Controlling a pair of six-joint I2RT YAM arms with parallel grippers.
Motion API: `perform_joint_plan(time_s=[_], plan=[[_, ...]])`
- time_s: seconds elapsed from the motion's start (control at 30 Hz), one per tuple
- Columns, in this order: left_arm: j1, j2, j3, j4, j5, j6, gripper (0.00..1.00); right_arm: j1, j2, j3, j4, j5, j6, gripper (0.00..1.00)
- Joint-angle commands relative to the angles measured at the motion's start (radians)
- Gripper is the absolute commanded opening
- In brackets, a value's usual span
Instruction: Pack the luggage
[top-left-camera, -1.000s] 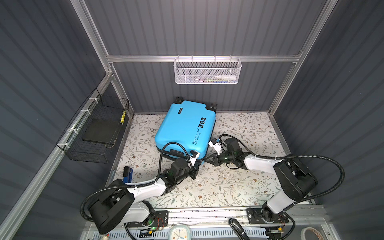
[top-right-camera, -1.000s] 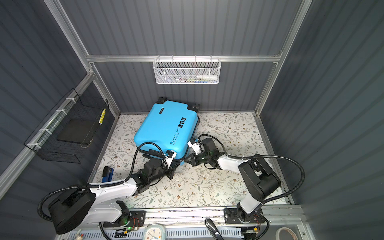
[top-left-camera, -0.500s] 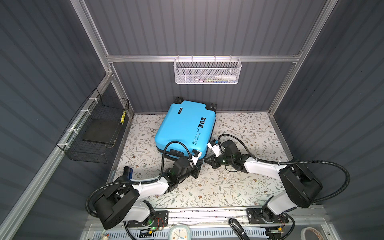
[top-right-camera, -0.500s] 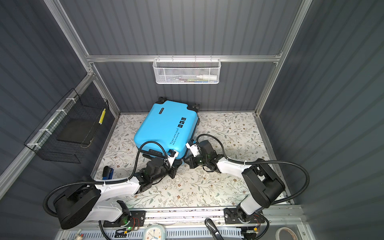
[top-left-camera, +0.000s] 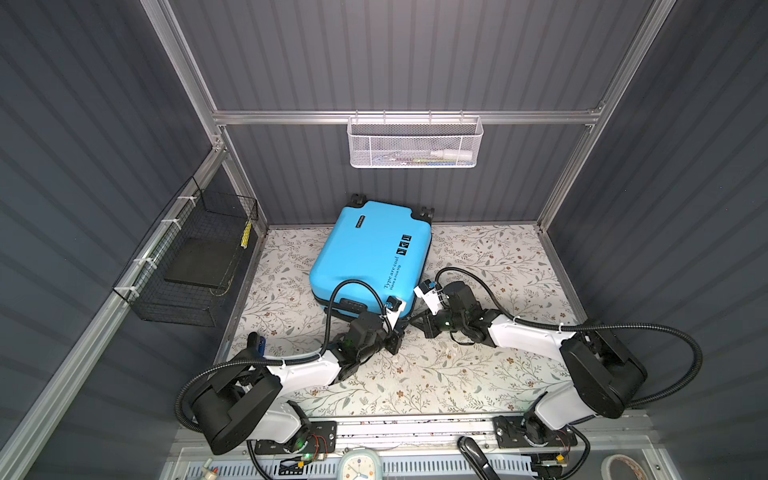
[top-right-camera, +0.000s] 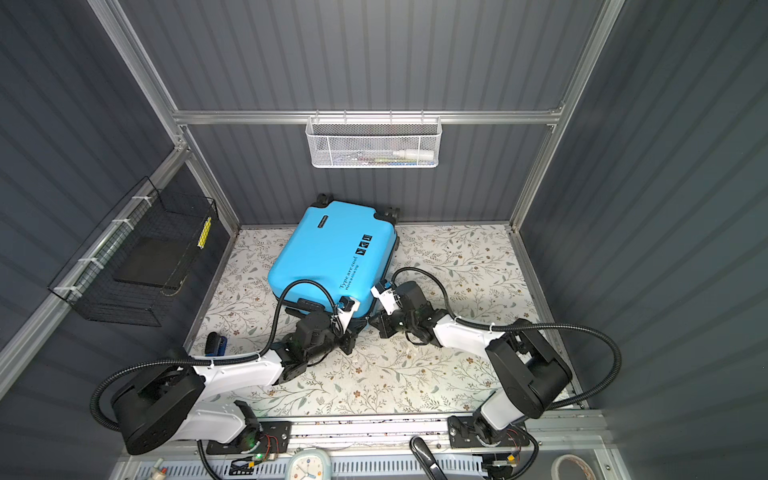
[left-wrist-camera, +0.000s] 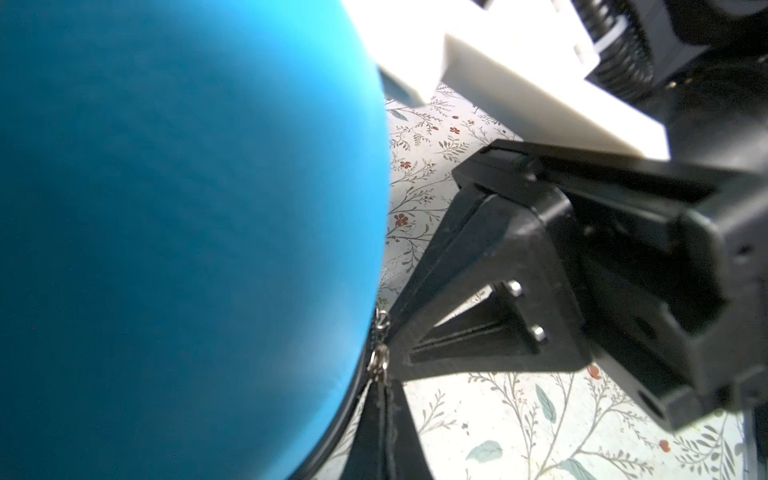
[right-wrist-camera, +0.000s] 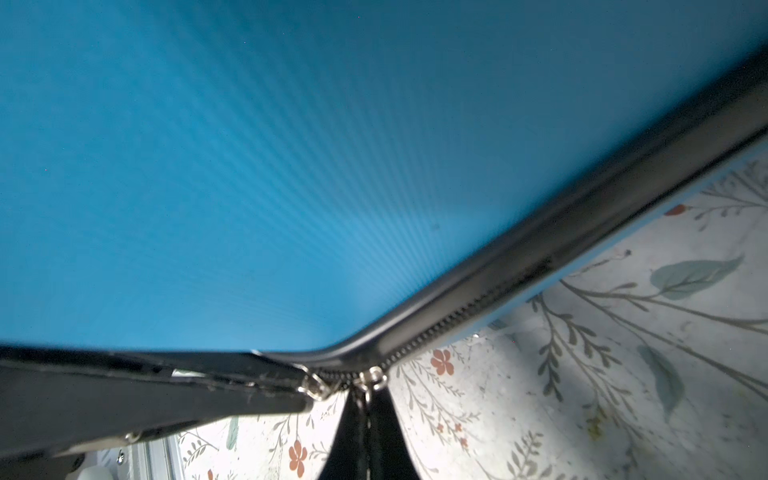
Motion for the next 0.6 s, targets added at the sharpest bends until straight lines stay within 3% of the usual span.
perform_joint_plan(time_s=[0.0, 0.17, 0.23, 0.4, 0.57], plan=[[-0.038, 0.043, 0.085, 0.083, 0.136, -0.041, 0.00, 0.050, 0.044, -0.026, -0.114, -0.066, -0.034, 0.00], [-0.040, 0.054, 0.066, 0.099, 0.111, -0.053, 0.00, 0.055, 0.012, -0.040, -0.121, -0.074, -0.045, 0.00], [-0.040, 0.057, 0.071, 0.086, 0.107, -0.054, 0.00, 0.051, 0.004, -0.042, -0.135, -0.009, -0.029, 0.00], [-0.040, 0.067, 0.090, 0.047, 0.083, -0.060, 0.01, -0.022, 0.037, -0.045, -0.111, -0.022, 0.022, 0.02], [-0.040, 0.075, 0.101, 0.042, 0.087, -0.066, 0.03, -0.087, -0.016, -0.063, -0.150, 0.003, 0.055, 0.30]])
